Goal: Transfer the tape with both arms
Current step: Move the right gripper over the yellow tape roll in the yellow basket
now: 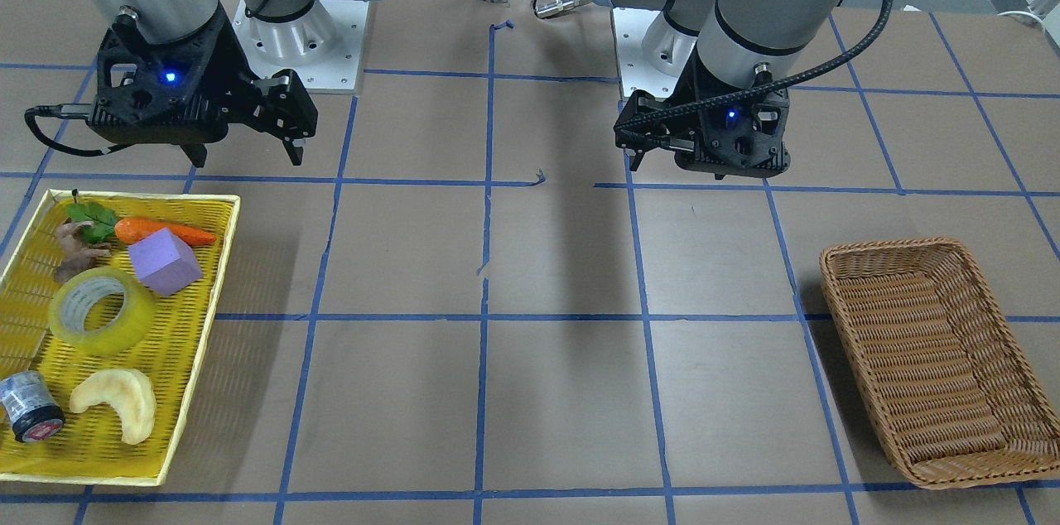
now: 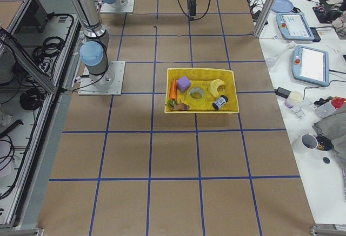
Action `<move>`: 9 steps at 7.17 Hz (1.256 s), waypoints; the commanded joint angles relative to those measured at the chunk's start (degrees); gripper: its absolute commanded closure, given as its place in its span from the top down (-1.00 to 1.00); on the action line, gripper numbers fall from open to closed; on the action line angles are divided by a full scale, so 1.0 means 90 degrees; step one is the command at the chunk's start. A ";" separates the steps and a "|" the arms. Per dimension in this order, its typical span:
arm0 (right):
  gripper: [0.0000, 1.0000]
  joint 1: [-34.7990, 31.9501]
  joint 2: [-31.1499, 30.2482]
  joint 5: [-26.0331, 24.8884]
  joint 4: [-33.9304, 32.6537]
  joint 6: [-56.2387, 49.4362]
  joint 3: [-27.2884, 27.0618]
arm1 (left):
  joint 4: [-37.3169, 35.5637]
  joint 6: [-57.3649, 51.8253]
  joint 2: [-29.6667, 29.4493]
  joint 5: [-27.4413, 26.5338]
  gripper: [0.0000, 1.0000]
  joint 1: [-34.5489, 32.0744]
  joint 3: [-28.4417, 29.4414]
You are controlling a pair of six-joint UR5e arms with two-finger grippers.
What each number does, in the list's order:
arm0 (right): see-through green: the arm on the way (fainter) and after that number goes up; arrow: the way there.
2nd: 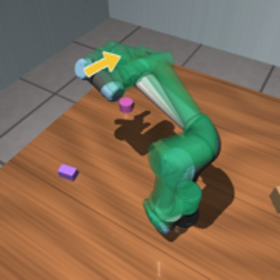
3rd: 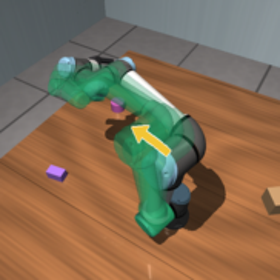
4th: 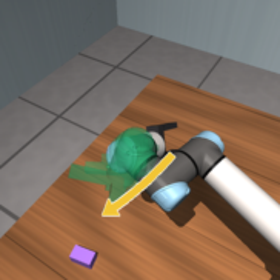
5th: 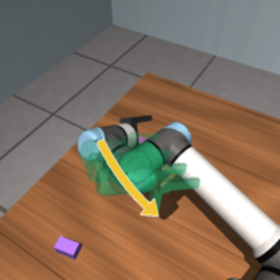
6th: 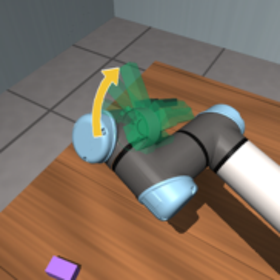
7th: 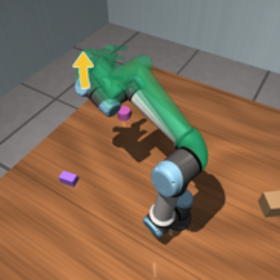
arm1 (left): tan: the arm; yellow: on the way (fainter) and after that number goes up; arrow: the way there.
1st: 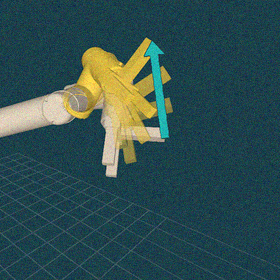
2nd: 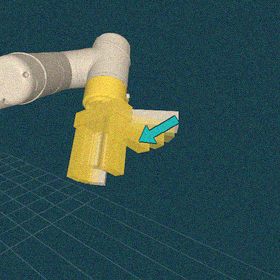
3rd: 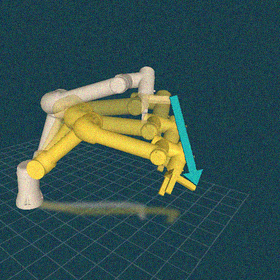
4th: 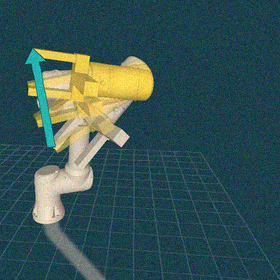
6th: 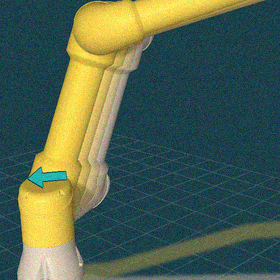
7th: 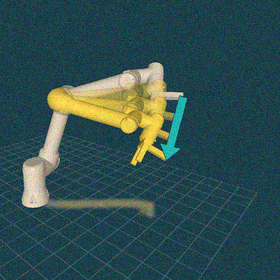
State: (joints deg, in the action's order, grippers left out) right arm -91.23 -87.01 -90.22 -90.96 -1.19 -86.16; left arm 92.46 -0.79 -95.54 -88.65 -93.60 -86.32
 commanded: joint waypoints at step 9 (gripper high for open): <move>1.00 0.2555 0.1684 -0.0200 -0.1982 -0.4748 -0.0590 | 0.0000 0.0000 -0.0059 0.0045 1.00 0.0000 0.0002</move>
State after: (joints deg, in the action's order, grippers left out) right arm -71.96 -76.87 -92.09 -99.59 -30.68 -88.97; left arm 92.46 -0.79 -95.91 -88.42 -93.60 -86.35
